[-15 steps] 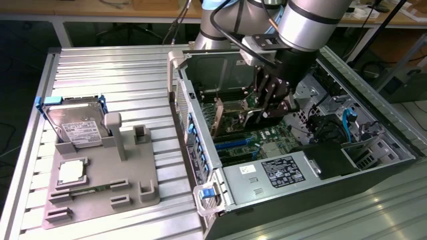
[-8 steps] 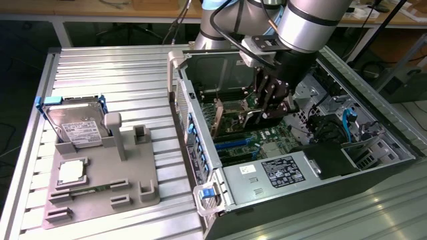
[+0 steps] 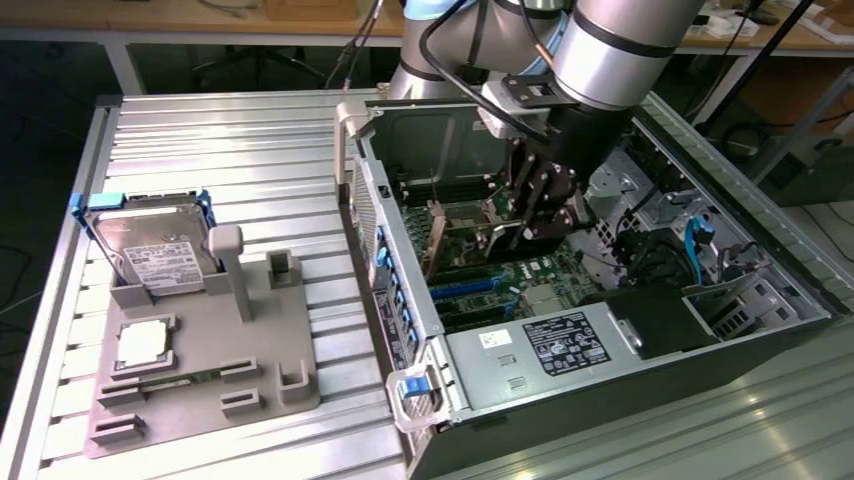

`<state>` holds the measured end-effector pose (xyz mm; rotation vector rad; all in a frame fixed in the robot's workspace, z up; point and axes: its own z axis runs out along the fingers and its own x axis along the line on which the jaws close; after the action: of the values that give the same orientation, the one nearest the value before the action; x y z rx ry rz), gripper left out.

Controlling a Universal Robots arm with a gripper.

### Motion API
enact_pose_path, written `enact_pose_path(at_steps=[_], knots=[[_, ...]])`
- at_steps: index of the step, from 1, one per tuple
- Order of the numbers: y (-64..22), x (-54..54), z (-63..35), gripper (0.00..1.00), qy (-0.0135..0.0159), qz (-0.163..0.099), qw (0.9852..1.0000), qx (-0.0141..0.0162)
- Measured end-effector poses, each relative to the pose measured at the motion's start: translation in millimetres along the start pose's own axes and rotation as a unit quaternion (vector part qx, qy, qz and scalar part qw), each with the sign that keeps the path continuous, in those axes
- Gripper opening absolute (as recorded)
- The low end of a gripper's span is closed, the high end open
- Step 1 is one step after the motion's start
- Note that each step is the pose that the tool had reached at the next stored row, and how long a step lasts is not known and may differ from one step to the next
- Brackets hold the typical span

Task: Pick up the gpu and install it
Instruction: 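Insert the gpu into the slot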

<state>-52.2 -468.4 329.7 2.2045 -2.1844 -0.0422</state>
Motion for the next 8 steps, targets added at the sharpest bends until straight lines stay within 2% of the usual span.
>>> enact_pose_path(at_steps=[8], knots=[[-0.2, 0.0, 3.9, 0.27, 0.0, 0.0, 1.0, 0.0]])
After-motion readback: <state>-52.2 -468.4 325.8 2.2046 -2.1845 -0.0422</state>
